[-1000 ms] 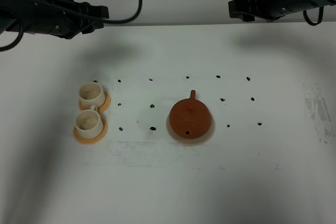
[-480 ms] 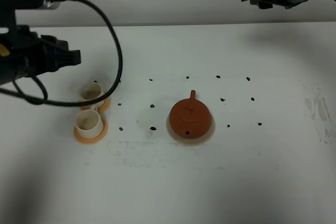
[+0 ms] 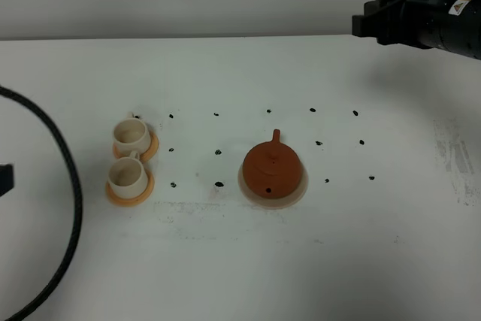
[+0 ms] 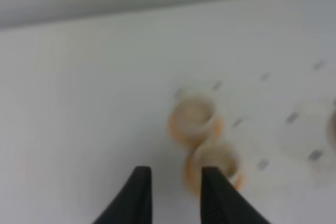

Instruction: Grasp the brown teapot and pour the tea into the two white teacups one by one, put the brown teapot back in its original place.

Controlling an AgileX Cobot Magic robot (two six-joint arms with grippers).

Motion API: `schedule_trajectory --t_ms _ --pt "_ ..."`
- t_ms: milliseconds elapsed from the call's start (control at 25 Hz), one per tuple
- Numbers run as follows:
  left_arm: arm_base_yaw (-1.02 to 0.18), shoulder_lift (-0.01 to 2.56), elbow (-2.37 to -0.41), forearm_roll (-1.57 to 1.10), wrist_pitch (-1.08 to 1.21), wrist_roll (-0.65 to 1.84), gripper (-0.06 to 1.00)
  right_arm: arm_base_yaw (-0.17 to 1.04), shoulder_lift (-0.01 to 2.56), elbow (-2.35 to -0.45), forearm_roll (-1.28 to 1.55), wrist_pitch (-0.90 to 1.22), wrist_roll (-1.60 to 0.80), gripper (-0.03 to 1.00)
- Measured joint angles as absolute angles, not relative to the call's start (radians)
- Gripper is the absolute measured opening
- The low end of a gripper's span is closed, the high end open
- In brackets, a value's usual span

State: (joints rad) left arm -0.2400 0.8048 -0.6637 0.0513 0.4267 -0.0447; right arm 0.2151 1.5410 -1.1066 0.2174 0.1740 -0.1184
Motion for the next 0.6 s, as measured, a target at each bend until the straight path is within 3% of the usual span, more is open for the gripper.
schedule_trajectory --t_ms 240,400,600 --pt "-0.240 0.614 -0.658 0.257 0.798 -0.240 0.12 0.328 1.531 -1.073 0.218 0.172 -0.137 0.45" --pt "-0.240 0.503 -0.650 0.164 0.952 -0.164 0.11 0.441 1.531 -1.073 0.218 0.158 -0.160 0.45" --pt "-0.240 0.353 -0.564 -0.028 0.989 -0.024 0.11 0.517 1.531 -1.073 0.213 0.146 -0.166 0.45"
